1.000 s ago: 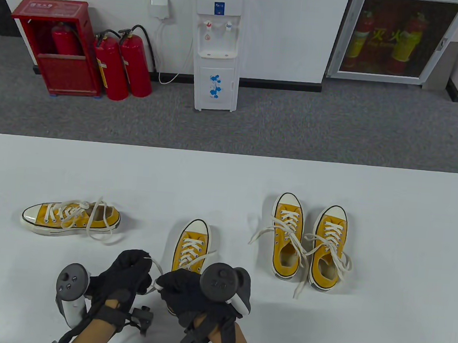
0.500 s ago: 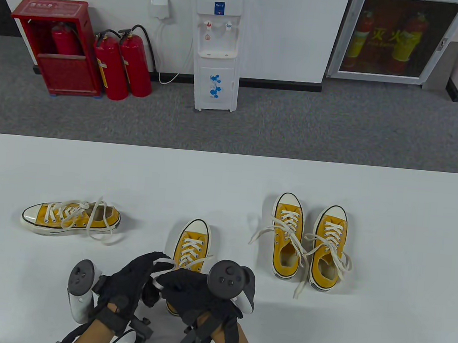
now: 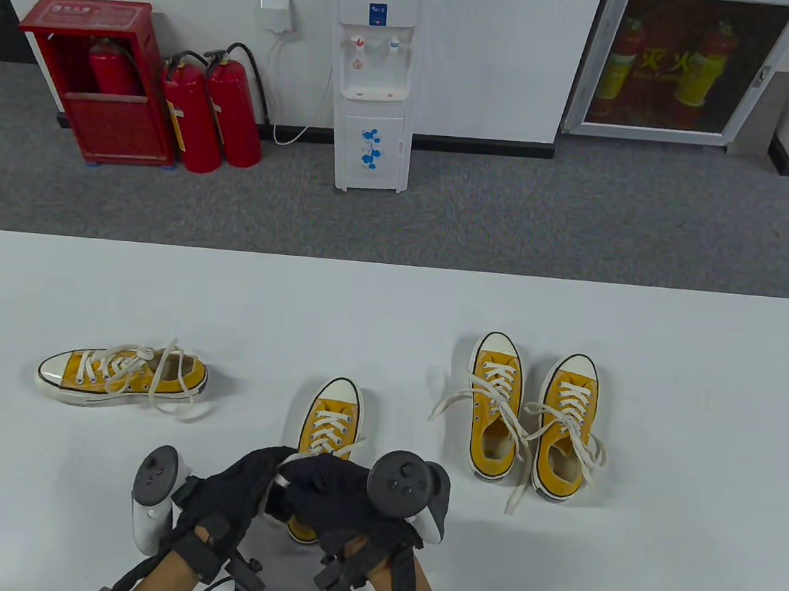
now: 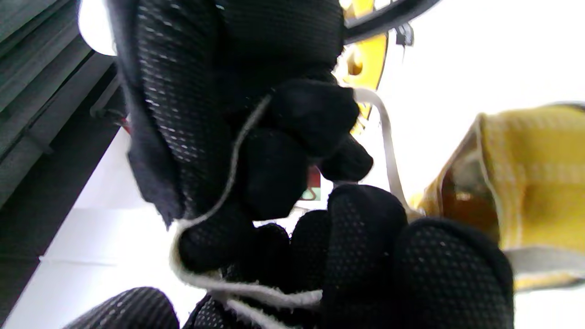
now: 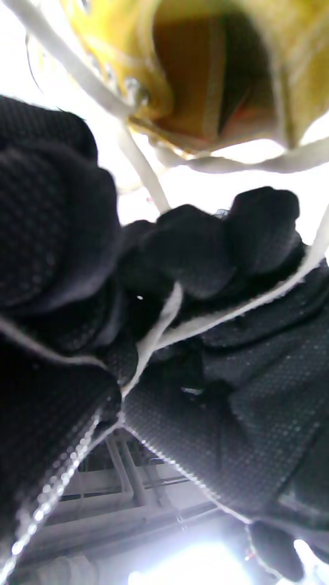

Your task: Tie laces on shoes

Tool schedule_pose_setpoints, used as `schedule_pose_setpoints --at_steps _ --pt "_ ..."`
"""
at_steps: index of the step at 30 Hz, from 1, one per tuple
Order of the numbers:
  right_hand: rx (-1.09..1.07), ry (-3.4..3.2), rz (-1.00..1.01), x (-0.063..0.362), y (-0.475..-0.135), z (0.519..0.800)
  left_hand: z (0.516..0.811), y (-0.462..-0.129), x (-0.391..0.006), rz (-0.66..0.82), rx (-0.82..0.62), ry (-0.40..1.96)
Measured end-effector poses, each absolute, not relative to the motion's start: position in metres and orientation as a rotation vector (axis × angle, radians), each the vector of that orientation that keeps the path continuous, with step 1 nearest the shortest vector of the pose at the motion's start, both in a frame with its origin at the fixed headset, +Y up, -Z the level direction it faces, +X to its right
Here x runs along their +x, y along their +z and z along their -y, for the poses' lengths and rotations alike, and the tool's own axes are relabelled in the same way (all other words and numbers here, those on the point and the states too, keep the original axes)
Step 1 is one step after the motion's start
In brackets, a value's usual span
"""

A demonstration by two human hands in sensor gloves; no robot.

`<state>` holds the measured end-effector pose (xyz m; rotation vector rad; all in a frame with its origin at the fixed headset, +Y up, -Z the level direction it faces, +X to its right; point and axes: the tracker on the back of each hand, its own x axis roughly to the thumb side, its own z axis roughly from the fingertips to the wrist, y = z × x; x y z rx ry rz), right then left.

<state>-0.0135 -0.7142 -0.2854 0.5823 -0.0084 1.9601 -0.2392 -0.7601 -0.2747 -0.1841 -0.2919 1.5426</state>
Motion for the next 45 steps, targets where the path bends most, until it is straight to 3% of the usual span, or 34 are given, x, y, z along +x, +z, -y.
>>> schedule_pose_setpoints --at_steps 4,13,21,28,33,38,45 --pt "0.552 1.945 0.036 -0.007 -0.287 0.714 0.753 -0.274 -0.242 0.308 -0.120 1.444" --pt "0.506 1.932 0.057 0.001 -0.289 0.715 0.734 -0.268 -0.238 0.375 0.062 0.949" --pt "0.458 1.909 0.071 0.003 -0.291 0.721 0.724 -0.264 -0.231 0.428 0.109 0.854" --pt "0.365 1.998 0.163 0.005 -0.290 0.725 0.732 -0.268 -0.229 0.469 -0.015 1.117" --pt "0.302 2.064 0.224 0.011 -0.290 0.728 0.744 -0.275 -0.240 0.363 -0.084 1.350" --pt "0.214 2.067 0.436 0.022 -0.284 0.718 0.754 -0.278 -0.251 0.250 -0.109 1.498" --pt "0.398 2.058 0.430 0.002 -0.274 0.707 0.759 -0.278 -0.256 0.172 -0.101 1.546"
